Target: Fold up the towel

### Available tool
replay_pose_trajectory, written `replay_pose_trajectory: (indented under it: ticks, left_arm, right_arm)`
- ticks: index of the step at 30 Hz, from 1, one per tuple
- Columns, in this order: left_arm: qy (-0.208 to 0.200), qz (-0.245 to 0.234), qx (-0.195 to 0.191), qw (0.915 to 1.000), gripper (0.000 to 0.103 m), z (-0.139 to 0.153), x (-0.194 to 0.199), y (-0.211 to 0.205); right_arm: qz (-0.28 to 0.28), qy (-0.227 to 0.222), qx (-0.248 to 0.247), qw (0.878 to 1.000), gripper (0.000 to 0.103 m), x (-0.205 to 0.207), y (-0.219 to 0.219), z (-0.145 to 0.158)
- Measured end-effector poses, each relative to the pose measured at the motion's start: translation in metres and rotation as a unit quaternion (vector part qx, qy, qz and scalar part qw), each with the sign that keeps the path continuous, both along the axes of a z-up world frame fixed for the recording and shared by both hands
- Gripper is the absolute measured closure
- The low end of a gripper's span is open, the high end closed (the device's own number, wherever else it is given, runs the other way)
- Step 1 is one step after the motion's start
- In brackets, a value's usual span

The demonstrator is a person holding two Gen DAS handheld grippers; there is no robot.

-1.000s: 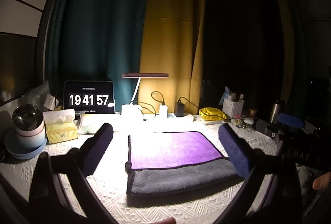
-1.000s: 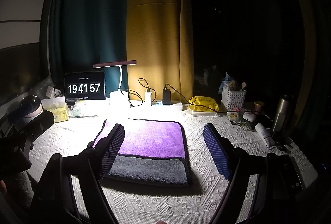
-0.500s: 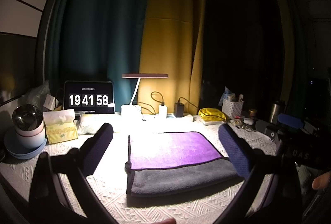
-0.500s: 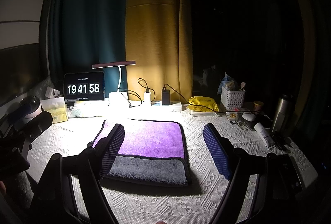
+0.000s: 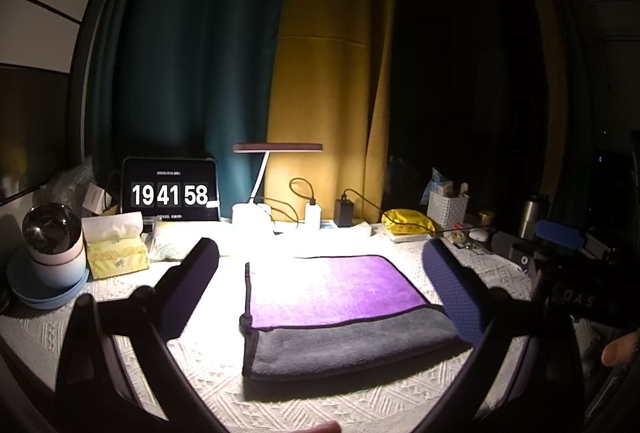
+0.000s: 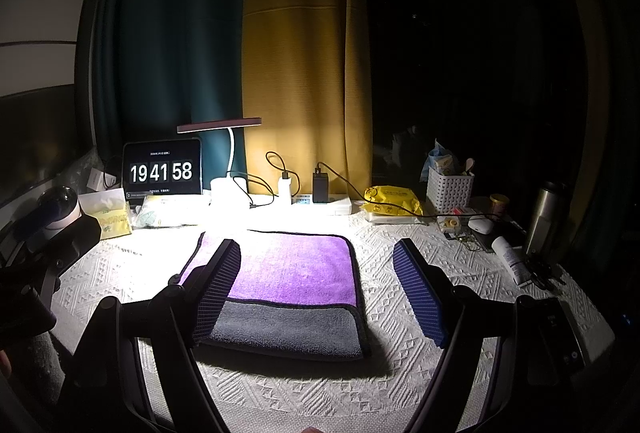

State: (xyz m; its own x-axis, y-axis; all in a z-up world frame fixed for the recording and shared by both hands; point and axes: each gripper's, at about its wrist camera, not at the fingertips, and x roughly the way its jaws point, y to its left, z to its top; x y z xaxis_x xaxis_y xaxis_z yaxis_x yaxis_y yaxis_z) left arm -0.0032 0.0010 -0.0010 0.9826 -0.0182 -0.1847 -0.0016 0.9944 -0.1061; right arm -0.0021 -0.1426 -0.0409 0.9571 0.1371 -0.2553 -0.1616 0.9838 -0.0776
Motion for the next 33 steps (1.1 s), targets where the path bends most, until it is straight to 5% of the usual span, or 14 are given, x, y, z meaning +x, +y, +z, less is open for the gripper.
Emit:
replay_pose_trajectory:
  ticks: [22, 33]
  left_arm:
    - [0.000, -0.008, 0.002, 1.0000, 0.001, -0.001, 0.000, -0.003]
    - [0.039, -0.017, -0.002, 0.9991, 0.001, -0.014, 0.023, 0.000]
  right_arm:
    - [0.000, 0.002, 0.001, 1.000, 0.021, 0.002, 0.000, -0.002]
    - [-0.010, 0.030, -0.002, 1.000, 0.021, 0.025, -0.007, -0.017]
